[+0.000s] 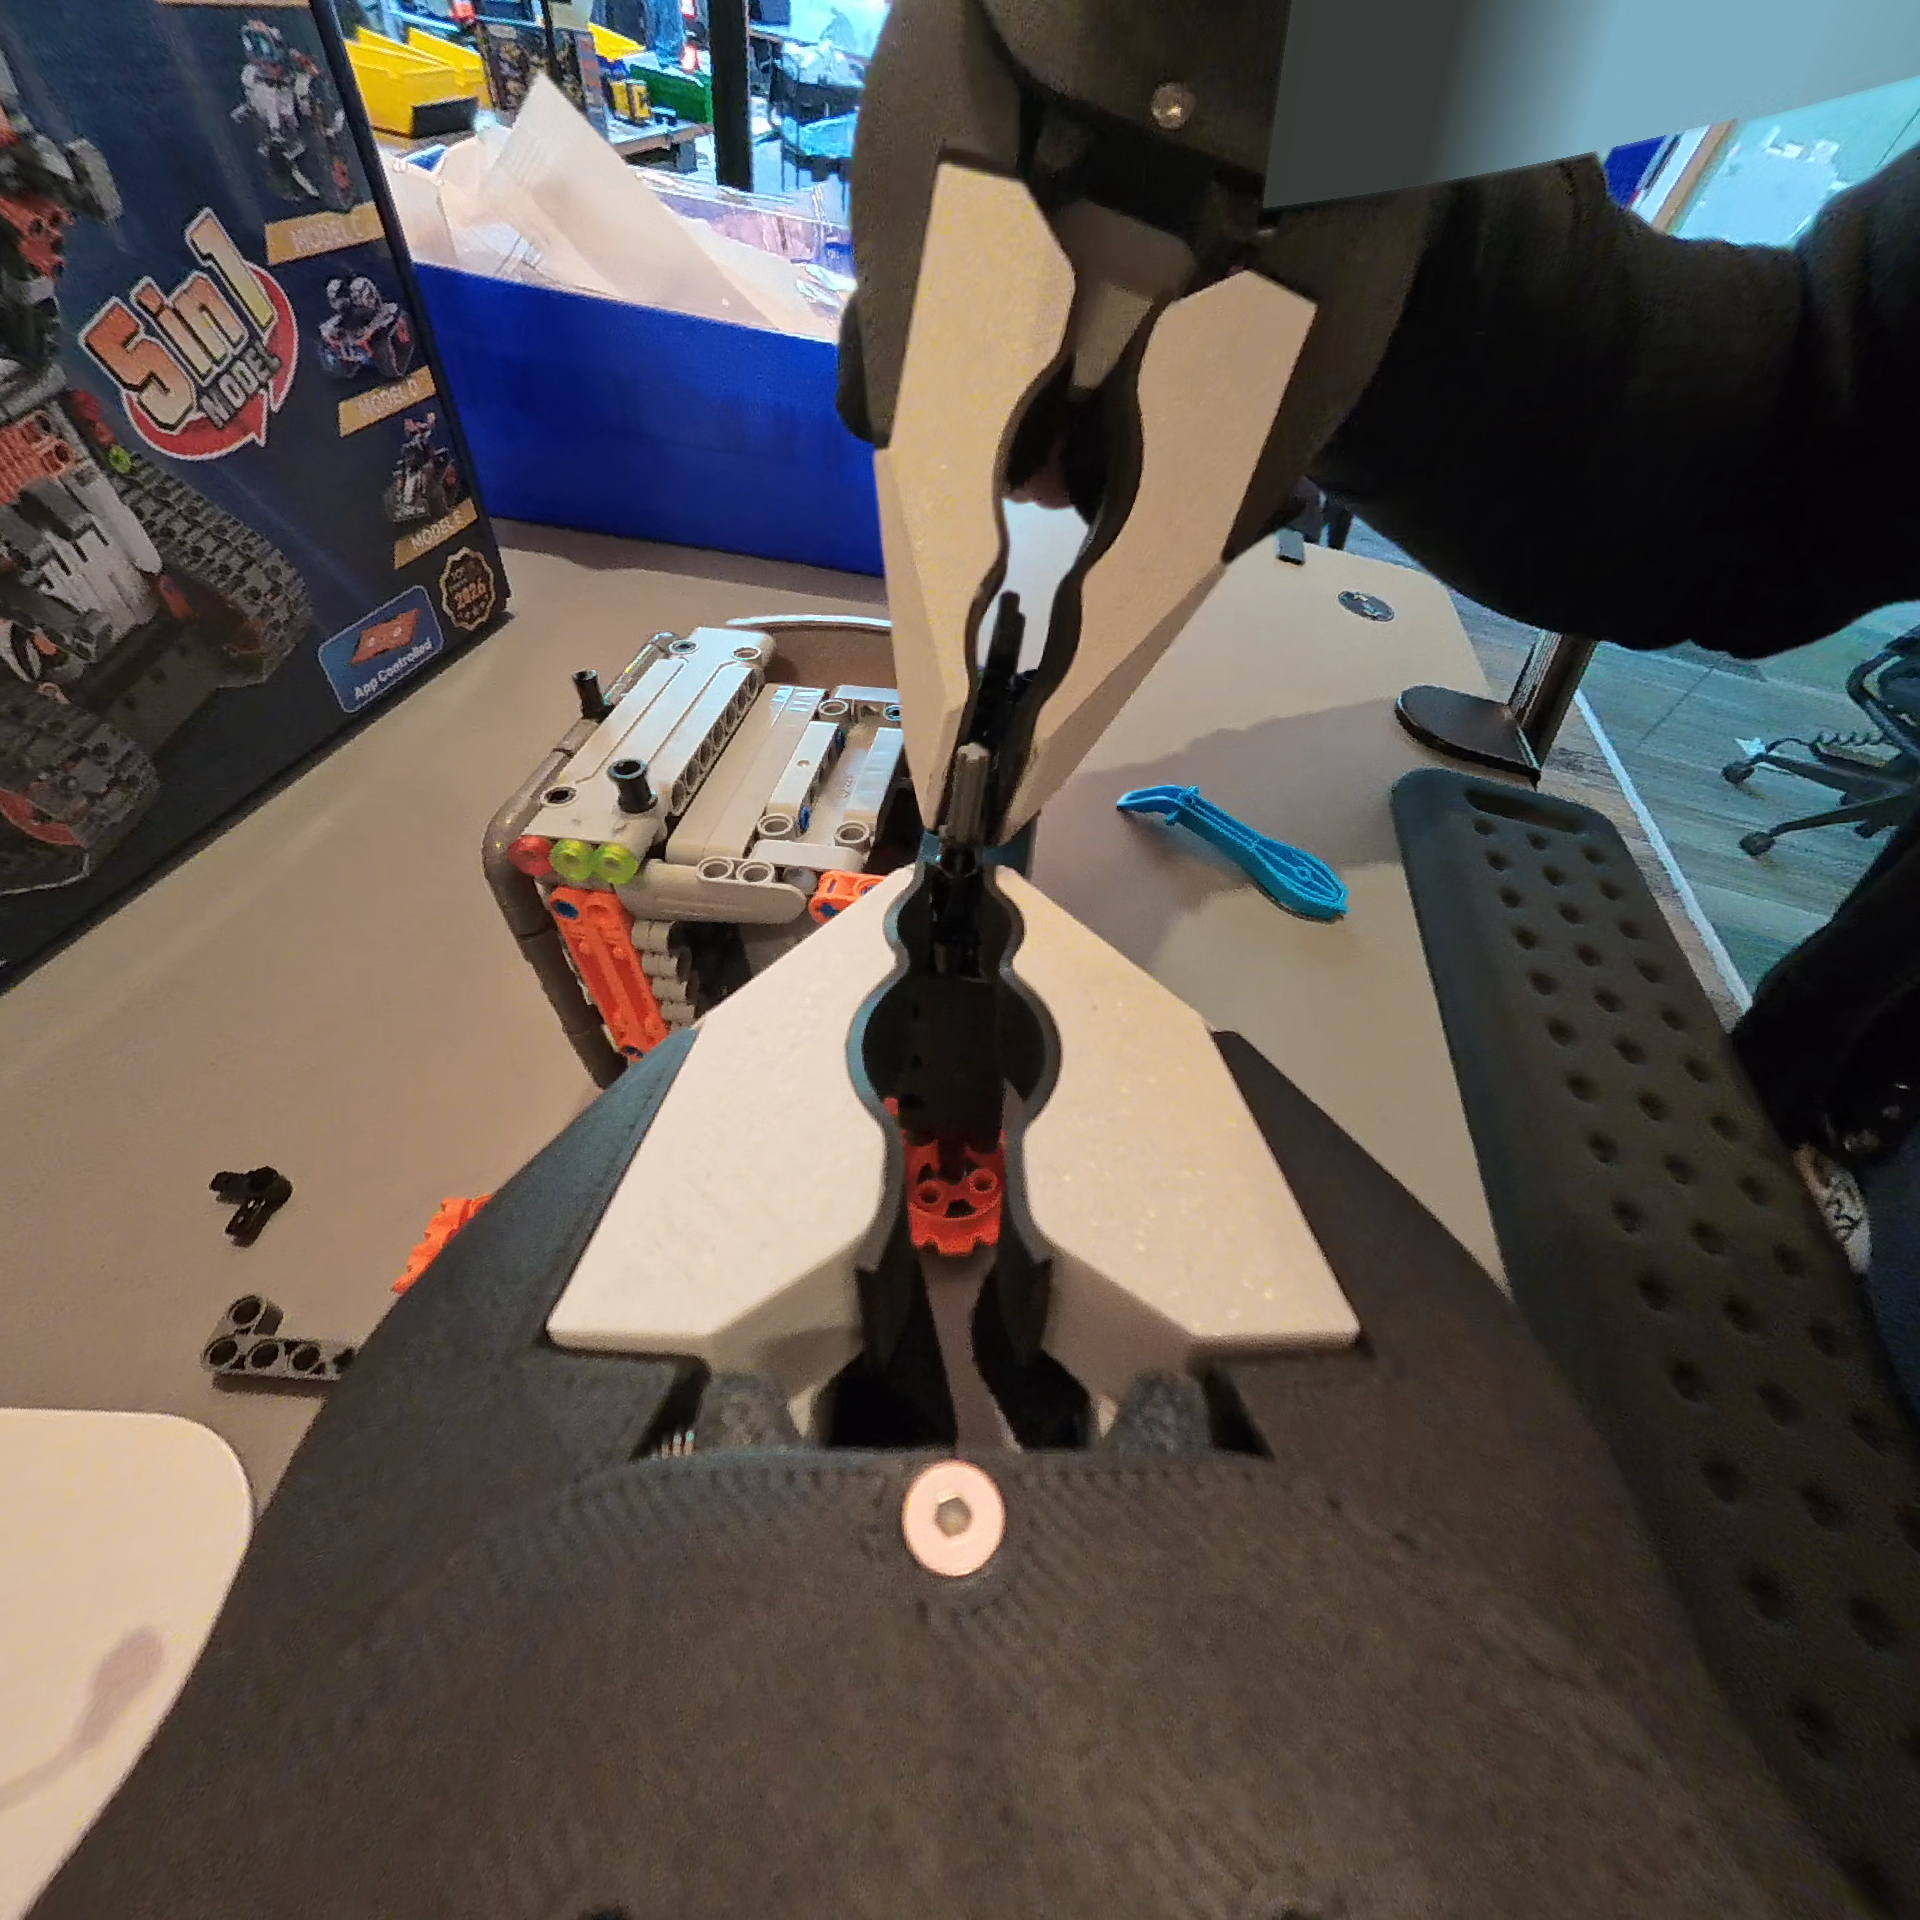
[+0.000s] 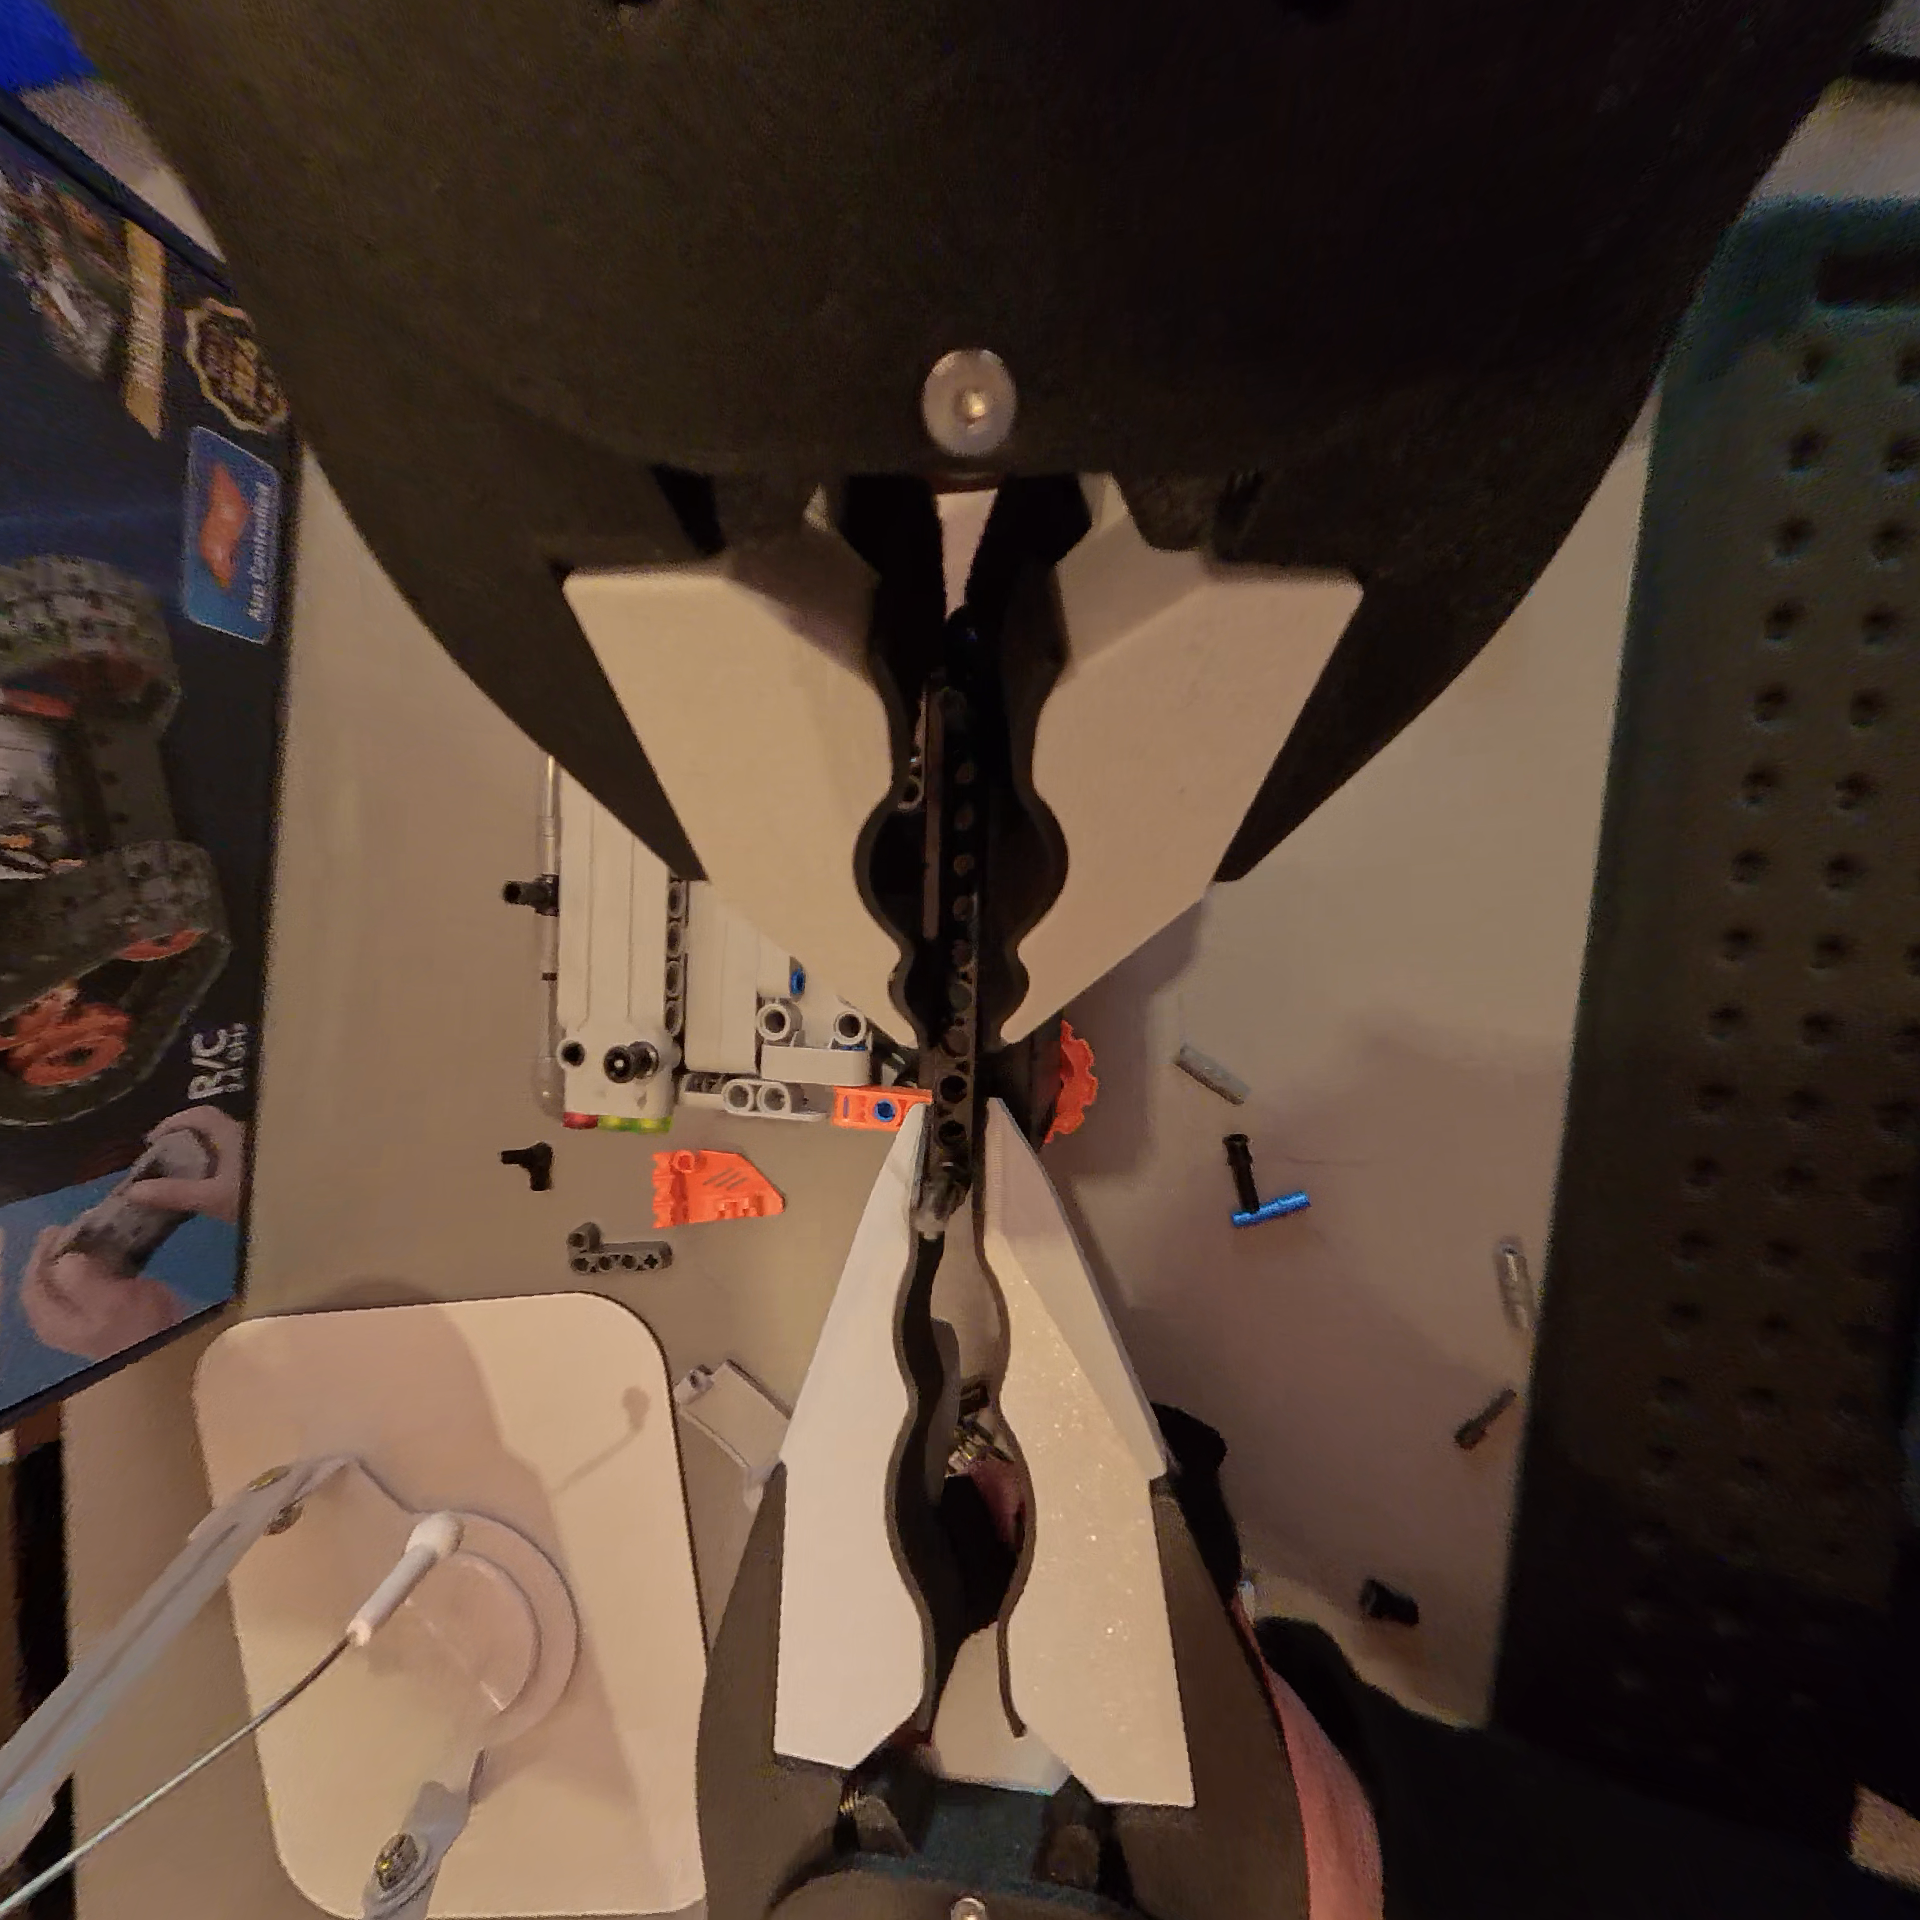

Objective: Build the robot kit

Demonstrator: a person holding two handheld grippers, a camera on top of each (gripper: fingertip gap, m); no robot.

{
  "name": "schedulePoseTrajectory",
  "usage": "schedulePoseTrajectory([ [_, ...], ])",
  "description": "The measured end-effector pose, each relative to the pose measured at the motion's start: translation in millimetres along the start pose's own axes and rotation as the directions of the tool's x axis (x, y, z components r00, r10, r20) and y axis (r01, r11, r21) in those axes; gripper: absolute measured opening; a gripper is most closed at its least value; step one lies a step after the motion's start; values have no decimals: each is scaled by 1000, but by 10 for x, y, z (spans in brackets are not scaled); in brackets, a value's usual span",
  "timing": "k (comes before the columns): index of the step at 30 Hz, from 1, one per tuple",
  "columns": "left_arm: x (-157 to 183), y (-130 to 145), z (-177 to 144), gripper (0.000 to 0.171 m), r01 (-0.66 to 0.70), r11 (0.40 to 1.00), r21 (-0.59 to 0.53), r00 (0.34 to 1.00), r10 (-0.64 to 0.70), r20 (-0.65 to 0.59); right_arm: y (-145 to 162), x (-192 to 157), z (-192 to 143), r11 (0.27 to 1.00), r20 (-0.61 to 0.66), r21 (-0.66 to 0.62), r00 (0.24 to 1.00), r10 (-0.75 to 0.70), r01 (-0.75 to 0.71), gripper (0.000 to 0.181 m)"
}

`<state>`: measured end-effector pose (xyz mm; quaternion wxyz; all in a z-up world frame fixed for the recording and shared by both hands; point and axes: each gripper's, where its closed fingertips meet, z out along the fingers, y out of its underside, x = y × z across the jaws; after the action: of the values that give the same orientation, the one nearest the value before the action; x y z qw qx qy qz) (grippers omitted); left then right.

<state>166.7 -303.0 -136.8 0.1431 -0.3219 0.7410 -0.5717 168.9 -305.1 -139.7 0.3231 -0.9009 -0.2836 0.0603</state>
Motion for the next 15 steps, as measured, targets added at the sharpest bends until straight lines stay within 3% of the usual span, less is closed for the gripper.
schedulePoseTrajectory([
  [10,-8,-10,-15,8,34,999,-2,999,-34,-22,-18,-6,11,997,95,-5,993,73,-73,6],
  [15,3,-95,-80,14,14,999,35,1000,-13,-13,-12,14,0,998,54,-12,996,70,-69,6],
])
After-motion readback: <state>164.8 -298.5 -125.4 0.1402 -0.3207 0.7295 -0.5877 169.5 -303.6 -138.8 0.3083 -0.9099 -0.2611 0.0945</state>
